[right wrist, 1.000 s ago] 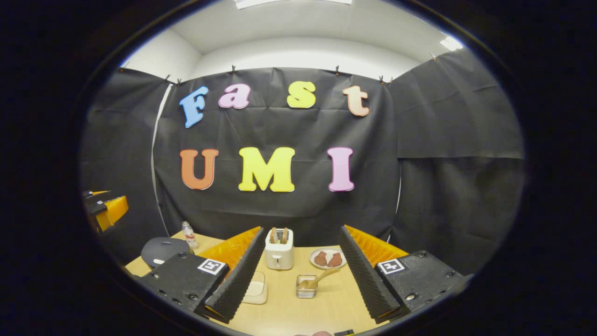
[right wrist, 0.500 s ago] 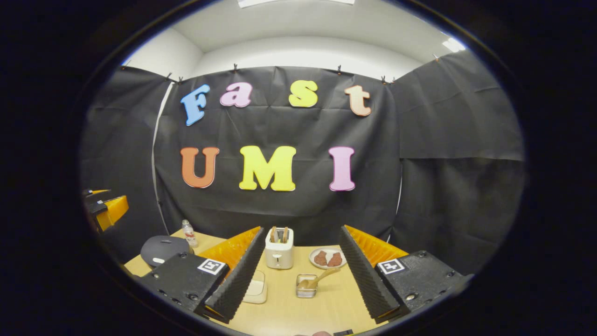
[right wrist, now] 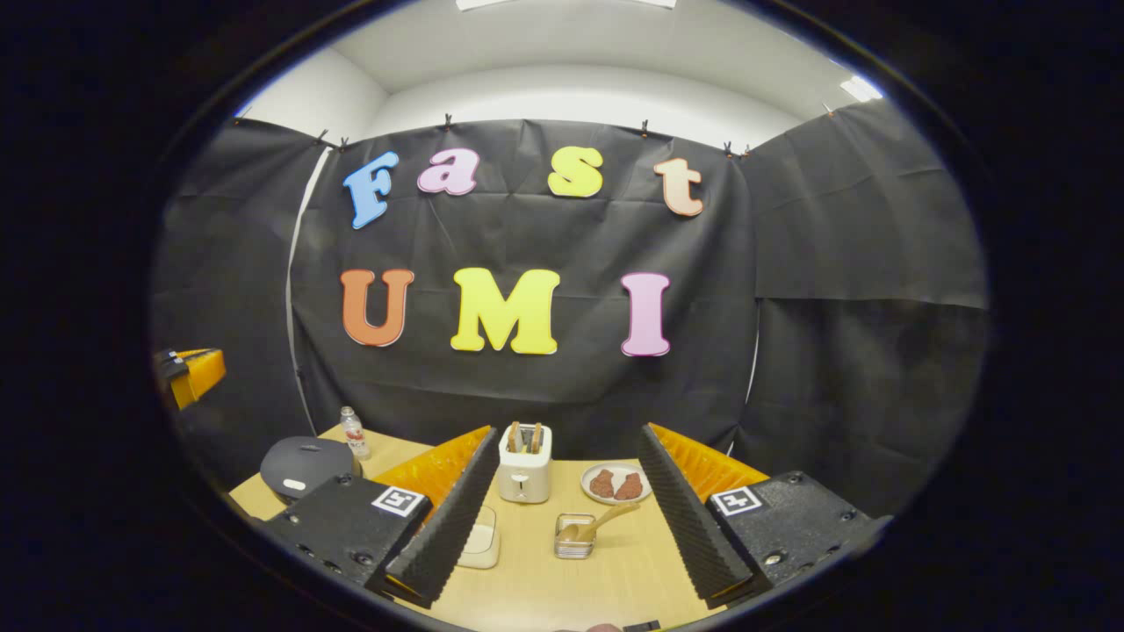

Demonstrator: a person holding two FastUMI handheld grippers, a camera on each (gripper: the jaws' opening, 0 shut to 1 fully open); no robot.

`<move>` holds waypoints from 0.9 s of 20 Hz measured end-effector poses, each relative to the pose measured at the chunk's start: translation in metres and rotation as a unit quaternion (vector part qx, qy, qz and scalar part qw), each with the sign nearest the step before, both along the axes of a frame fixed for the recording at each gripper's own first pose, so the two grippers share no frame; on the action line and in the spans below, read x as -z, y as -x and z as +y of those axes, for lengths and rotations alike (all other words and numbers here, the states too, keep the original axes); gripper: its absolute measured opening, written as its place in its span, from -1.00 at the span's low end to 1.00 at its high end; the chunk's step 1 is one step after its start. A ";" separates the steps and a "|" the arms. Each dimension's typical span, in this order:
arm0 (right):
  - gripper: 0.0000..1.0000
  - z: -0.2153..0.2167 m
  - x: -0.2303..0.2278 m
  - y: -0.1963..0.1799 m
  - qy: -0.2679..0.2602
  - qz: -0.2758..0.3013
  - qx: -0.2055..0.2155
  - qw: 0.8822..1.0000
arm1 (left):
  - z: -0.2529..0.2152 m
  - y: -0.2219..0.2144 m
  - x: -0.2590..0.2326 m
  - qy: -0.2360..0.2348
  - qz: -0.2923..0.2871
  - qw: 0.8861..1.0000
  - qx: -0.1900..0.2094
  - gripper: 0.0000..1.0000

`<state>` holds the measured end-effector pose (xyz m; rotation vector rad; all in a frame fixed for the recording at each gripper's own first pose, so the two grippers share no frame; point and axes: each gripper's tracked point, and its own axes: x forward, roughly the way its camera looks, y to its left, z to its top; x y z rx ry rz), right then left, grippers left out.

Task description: Close the left gripper, press the button to open the rice cooker; take a wooden spoon from the chopstick holder with the right hand, scoop a spoonful of rice and pour it into the rice cooker, then put the wooden spoon back into the chopstick holder.

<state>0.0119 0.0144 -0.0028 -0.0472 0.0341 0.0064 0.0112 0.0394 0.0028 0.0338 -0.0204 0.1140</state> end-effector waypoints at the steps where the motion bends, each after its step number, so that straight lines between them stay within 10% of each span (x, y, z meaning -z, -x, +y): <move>1: 1.00 0.000 0.000 -0.001 0.002 0.001 0.001 1.000 | 0.001 0.007 0.001 -0.005 0.004 1.000 0.001 -1.00; 2: 1.00 -0.001 0.001 -0.002 0.006 0.002 0.001 1.000 | -0.009 0.004 0.004 -0.006 0.009 1.000 0.011 -0.75; 3: 0.99 0.000 0.001 -0.003 0.010 0.004 0.001 1.000 | -0.014 0.000 0.009 -0.008 0.013 1.000 0.011 -1.00; 18: 1.00 0.017 0.011 -0.009 0.053 0.036 -0.009 0.998 | 0.038 -0.071 0.200 0.031 0.202 0.976 -0.070 -1.00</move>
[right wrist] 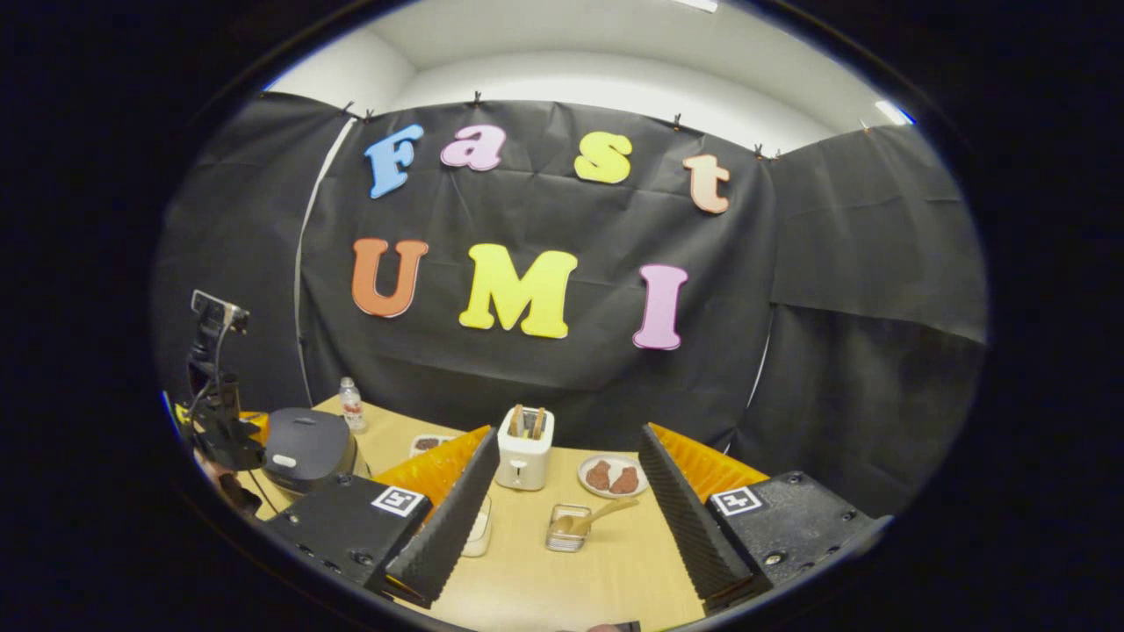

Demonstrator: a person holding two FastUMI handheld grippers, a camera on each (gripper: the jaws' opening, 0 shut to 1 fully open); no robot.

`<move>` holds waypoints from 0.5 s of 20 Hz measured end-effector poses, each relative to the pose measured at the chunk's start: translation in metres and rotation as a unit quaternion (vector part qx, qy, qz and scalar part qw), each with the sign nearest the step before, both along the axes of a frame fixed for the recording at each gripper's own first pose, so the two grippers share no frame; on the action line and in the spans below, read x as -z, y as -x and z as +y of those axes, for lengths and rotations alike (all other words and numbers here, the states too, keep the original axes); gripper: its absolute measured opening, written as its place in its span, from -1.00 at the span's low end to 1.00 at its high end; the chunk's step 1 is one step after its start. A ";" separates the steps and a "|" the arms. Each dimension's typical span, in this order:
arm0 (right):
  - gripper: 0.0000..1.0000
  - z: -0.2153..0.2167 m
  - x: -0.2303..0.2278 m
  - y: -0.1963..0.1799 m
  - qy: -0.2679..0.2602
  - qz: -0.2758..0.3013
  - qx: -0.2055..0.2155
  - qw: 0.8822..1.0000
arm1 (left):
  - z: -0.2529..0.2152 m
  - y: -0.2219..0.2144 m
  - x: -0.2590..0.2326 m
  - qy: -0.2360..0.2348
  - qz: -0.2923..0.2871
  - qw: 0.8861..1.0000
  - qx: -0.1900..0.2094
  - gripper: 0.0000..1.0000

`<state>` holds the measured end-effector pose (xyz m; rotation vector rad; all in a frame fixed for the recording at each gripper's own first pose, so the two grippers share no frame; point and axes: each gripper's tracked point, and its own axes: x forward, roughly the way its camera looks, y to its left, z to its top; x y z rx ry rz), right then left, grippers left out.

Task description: Close the left gripper, press the button to open the rice cooker; take a wooden spoon from the chopstick holder with the right hand, scoop a spoonful of rice and pour it into the rice cooker, then put the wooden spoon back into the chopstick holder.

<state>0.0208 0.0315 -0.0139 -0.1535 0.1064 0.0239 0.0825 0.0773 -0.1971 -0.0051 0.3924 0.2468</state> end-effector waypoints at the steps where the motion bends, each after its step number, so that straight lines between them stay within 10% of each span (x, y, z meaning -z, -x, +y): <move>1: 1.00 0.000 0.002 0.001 0.004 0.004 0.000 1.000 | 0.002 0.000 0.010 0.007 0.010 1.000 -0.003 -1.00; 10: 1.00 0.010 0.018 0.001 0.010 0.027 -0.009 1.000 | 0.010 -0.001 0.070 0.036 0.089 0.995 -0.018 -1.00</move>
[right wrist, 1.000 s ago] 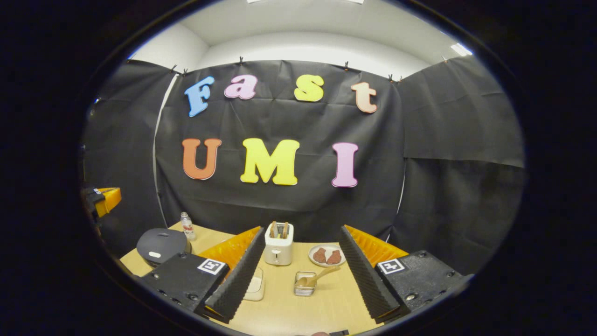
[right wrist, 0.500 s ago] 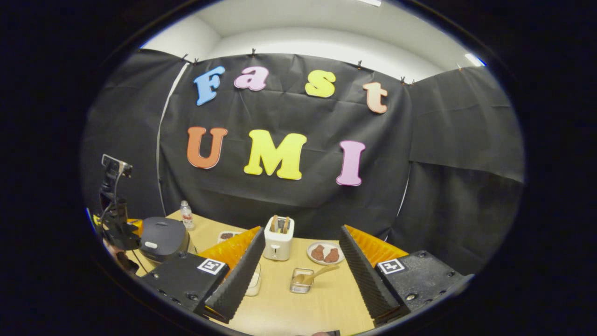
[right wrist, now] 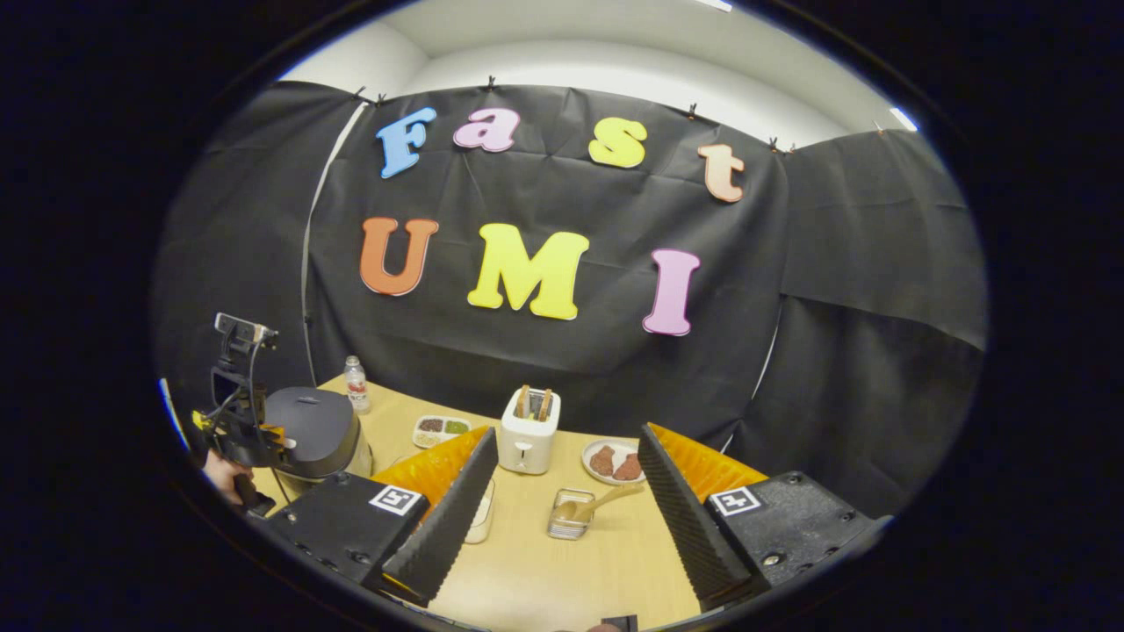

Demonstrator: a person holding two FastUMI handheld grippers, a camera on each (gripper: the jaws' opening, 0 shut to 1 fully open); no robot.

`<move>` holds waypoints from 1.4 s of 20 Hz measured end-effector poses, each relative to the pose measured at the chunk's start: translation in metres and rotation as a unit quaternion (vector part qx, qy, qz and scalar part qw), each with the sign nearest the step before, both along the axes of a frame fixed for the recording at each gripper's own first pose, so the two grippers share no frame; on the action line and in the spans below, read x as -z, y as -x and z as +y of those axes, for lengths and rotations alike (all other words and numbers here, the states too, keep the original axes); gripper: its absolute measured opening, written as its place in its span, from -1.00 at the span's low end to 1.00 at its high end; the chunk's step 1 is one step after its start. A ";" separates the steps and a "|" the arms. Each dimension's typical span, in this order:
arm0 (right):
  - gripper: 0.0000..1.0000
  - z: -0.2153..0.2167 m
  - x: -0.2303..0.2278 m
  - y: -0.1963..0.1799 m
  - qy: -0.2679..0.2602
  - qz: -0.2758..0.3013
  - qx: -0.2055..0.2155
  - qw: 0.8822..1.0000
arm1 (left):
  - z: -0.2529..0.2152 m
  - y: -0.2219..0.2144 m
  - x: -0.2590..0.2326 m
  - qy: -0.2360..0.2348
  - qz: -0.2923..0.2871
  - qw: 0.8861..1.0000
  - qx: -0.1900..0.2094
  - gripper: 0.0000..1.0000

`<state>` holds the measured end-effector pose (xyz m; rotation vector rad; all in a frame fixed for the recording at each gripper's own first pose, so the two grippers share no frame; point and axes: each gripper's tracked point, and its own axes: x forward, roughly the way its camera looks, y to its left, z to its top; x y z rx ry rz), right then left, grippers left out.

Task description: Close the left gripper, press the button to open the rice cooker; take a wooden spoon from the chopstick holder with the right hand, scoop a spoonful of rice and pour it into the rice cooker, then put the wooden spoon back into the chopstick holder.

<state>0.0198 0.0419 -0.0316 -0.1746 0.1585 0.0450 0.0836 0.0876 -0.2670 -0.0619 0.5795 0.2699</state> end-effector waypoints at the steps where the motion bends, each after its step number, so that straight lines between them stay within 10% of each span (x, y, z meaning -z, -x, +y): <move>1: 1.00 -0.001 0.002 0.000 0.001 0.002 0.000 1.000 | 0.000 0.000 0.000 -0.005 -0.004 1.000 0.000 -1.00; 16: 1.00 0.003 0.006 -0.003 -0.006 0.006 -0.007 1.000 | 0.000 0.002 -0.003 -0.055 0.004 0.998 0.020 -0.99; 23: 1.00 0.003 -0.017 0.002 -0.024 -0.060 -0.011 0.998 | 0.023 -0.013 -0.166 -0.110 -0.243 0.964 -0.013 -1.00; 28: 1.00 0.009 -0.022 0.002 -0.025 -0.069 -0.016 0.997 | 0.008 0.003 -0.219 -0.086 -0.288 0.954 0.002 -1.00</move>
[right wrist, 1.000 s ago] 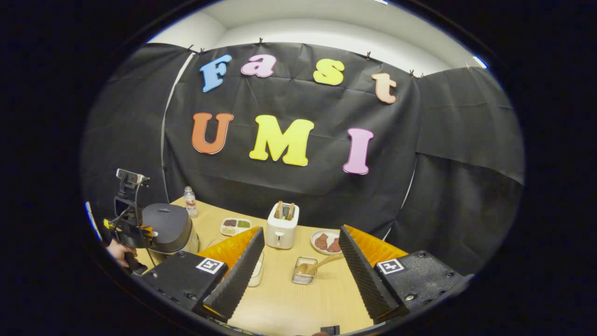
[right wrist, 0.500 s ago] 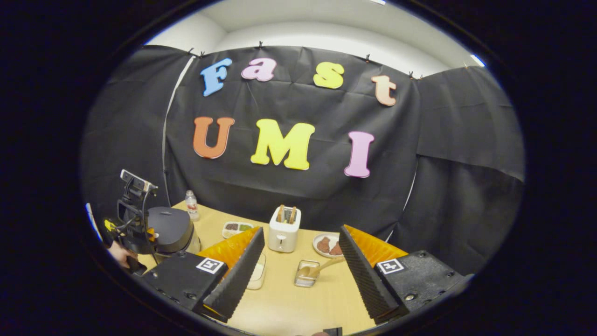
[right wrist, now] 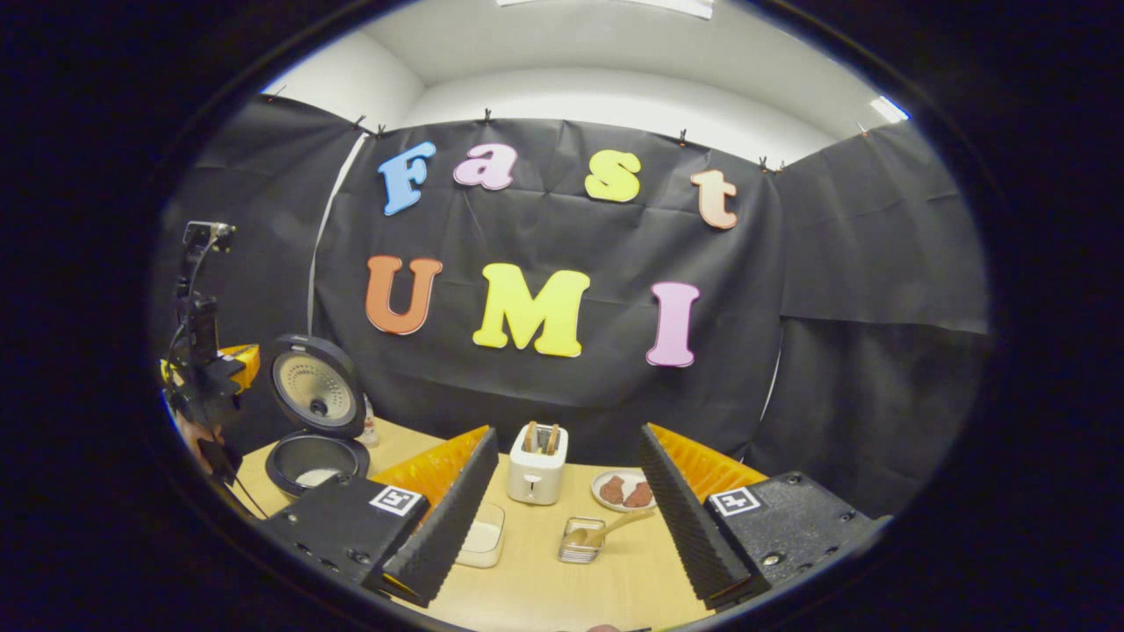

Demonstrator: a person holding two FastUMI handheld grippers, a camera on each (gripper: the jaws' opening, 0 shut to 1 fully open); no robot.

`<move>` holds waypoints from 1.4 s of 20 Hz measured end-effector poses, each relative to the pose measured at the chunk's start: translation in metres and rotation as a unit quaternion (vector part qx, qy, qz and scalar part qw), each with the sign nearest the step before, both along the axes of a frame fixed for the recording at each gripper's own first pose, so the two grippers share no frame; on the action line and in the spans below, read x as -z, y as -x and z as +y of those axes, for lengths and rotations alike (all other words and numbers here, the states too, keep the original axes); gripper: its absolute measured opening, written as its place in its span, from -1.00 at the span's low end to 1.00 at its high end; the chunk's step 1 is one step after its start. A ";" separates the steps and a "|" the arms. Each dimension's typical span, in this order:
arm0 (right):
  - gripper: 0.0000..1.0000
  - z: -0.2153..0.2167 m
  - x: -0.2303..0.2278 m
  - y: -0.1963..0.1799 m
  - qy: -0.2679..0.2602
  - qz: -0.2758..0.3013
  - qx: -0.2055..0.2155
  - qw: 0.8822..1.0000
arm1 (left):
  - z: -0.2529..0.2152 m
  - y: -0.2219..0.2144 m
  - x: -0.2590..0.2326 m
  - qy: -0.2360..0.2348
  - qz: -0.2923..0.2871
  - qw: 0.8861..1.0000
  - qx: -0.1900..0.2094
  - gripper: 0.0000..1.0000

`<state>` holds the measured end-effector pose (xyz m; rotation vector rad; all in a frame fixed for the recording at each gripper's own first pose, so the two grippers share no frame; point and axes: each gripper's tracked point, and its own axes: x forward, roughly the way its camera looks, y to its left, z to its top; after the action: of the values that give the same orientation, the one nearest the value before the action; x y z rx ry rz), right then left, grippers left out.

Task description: Close the left gripper, press the button to open the rice cooker; take a wooden spoon from the chopstick holder with the right hand, scoop a spoonful of rice and pour it into the rice cooker, then put the wooden spoon back into the chopstick holder.

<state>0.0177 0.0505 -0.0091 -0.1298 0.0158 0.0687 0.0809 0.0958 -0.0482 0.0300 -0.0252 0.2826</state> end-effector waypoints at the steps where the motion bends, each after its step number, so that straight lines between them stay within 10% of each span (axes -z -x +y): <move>1: 1.00 0.000 0.000 0.000 -0.001 -0.001 0.000 1.000 | -0.003 0.004 -0.002 0.002 0.001 1.000 0.004 -1.00; 6: 1.00 0.000 -0.001 -0.001 -0.001 -0.004 0.001 1.000 | -0.018 0.019 -0.007 0.011 0.011 0.999 0.038 -0.99; 9: 1.00 -0.003 0.002 -0.003 -0.010 -0.006 0.004 1.000 | -0.025 0.033 -0.015 0.000 0.002 0.999 0.051 0.25; 13: 1.00 -0.010 0.012 -0.008 -0.019 -0.009 0.012 1.000 | -0.037 0.049 -0.027 -0.004 -0.005 0.998 0.070 0.58; 28: 1.00 -0.066 0.171 -0.069 -0.053 0.050 0.057 0.996 | -0.040 0.074 -0.027 0.024 0.011 0.996 0.082 0.91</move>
<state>0.0863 -0.0153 -0.1800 -0.0187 0.1197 -0.0382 0.0073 0.0562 -0.0208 -0.0168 0.0003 0.1187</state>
